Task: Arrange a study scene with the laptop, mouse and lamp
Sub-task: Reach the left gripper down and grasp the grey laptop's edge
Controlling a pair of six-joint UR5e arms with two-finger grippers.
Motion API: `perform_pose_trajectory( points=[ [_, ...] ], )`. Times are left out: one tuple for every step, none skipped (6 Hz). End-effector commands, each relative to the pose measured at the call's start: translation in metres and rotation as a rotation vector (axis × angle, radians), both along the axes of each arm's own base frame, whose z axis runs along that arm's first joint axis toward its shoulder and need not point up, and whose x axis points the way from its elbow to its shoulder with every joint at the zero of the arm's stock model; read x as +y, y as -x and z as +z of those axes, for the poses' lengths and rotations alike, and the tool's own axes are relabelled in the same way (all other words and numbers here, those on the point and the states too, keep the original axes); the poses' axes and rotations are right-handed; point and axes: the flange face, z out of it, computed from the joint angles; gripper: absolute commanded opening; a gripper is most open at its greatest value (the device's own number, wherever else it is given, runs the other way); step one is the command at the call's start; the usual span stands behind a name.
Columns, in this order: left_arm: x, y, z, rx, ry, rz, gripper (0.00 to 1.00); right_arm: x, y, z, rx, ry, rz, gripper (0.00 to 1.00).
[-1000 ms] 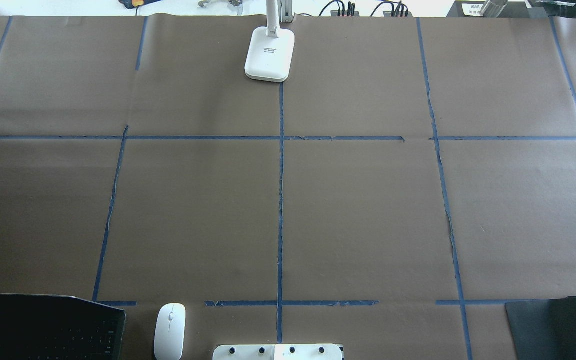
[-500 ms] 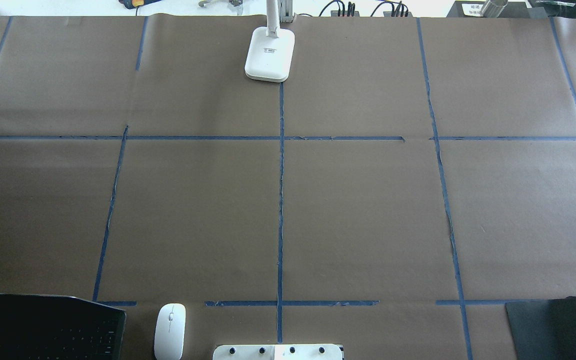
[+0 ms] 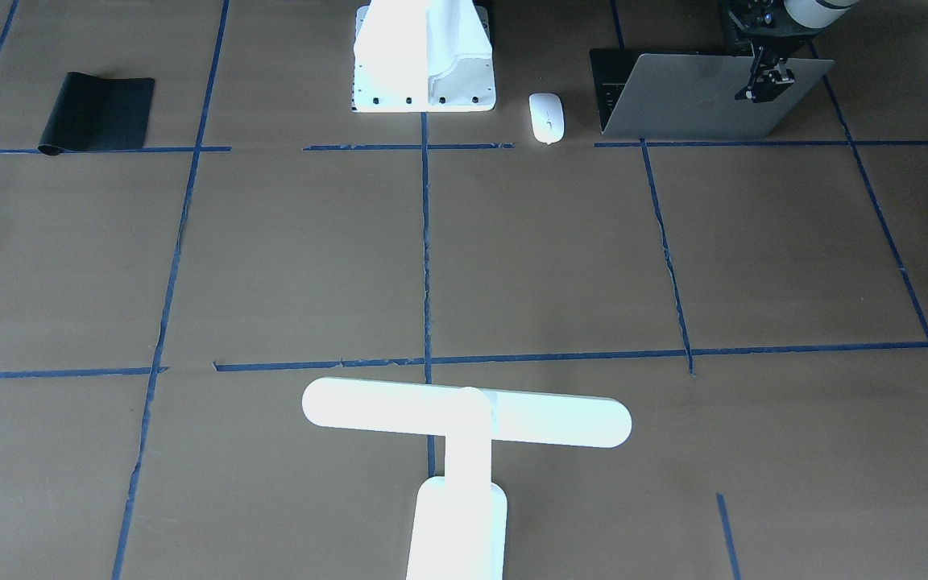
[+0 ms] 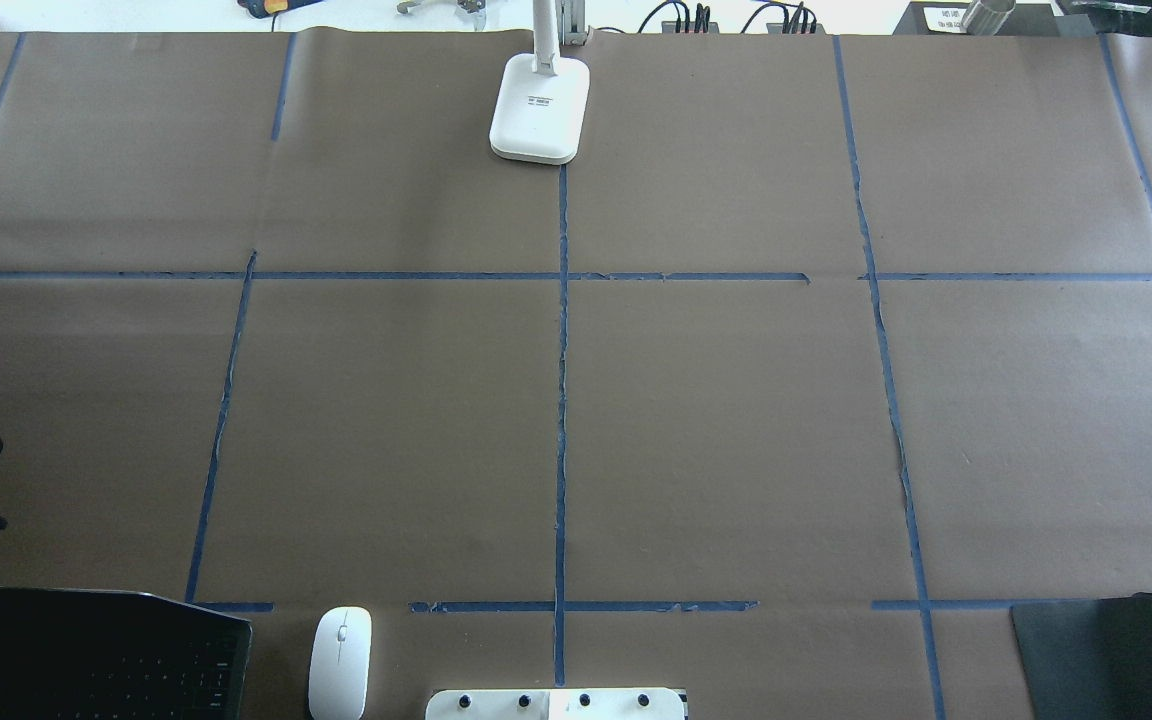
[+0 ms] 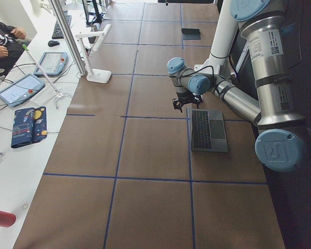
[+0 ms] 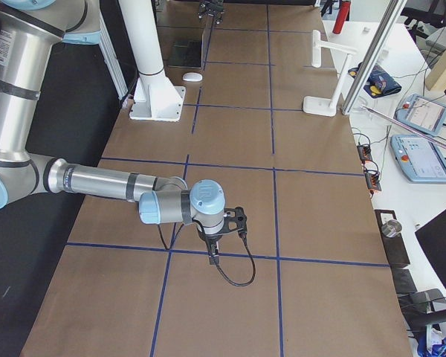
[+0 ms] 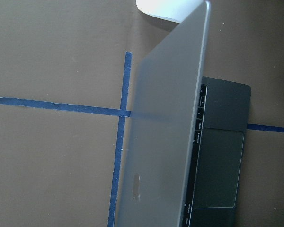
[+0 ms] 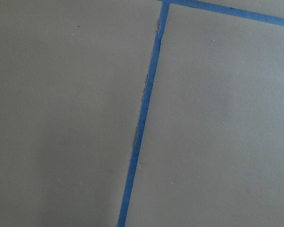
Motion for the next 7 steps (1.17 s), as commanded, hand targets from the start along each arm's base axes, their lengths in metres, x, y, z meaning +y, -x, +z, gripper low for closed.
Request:
perform_pose_trajectory(
  points=[
    [-0.014, -0.017, -0.012, 0.032, -0.025, 0.002, 0.18, 0.001, 0.000, 0.000, 0.001, 0.000, 0.000, 1.00],
    [-0.015, -0.017, -0.013, 0.033, -0.026, 0.002, 0.09, 0.001, 0.000, 0.001, 0.001, 0.001, 0.000, 1.00],
    [-0.015, -0.017, -0.013, 0.031, -0.027, 0.002, 0.07, 0.001, 0.000, 0.003, 0.001, 0.004, 0.000, 1.00],
    [-0.014, -0.015, -0.014, 0.035, -0.030, 0.002, 0.04, 0.001, 0.000, 0.004, 0.001, 0.006, -0.001, 1.00],
    [-0.012, -0.013, -0.023, 0.049, -0.035, 0.003, 0.02, 0.001, 0.000, 0.003, 0.001, 0.003, -0.001, 1.00],
    [-0.008, -0.009, -0.038, 0.072, -0.054, 0.004, 0.01, 0.001, 0.000, 0.003, 0.001, 0.003, -0.001, 1.00],
    [-0.012, -0.002, -0.044, 0.079, -0.075, -0.017, 0.00, 0.001, 0.000, 0.003, 0.001, 0.004, 0.000, 1.00]
  ],
)
